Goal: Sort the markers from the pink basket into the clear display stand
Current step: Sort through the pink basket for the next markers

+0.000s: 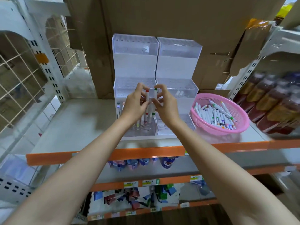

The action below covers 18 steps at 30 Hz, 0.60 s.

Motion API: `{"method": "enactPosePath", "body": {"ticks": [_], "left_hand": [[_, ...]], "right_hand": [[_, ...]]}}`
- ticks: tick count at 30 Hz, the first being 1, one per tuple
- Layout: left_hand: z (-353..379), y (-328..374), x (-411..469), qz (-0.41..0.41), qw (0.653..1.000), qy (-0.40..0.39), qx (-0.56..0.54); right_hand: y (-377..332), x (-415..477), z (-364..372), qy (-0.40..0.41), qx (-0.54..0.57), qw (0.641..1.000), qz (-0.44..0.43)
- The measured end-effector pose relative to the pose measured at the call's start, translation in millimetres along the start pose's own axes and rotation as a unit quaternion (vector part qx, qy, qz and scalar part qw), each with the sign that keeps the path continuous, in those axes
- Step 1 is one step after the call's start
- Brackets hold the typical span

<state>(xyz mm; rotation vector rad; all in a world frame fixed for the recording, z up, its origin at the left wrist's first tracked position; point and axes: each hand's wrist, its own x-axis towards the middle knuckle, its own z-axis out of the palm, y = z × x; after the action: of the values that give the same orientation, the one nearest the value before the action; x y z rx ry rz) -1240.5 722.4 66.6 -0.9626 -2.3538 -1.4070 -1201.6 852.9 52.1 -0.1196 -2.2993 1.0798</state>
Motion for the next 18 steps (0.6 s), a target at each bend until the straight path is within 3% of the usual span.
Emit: {"method": "enactPosePath", "body": {"ticks": [18], "left_hand": [[-0.4, -4.1, -1.3, 0.038, 0.998, 0.014, 0.056]], "right_hand": [[-0.5, 1.5, -0.1, -0.001, -0.001, 0.999, -0.040]]}}
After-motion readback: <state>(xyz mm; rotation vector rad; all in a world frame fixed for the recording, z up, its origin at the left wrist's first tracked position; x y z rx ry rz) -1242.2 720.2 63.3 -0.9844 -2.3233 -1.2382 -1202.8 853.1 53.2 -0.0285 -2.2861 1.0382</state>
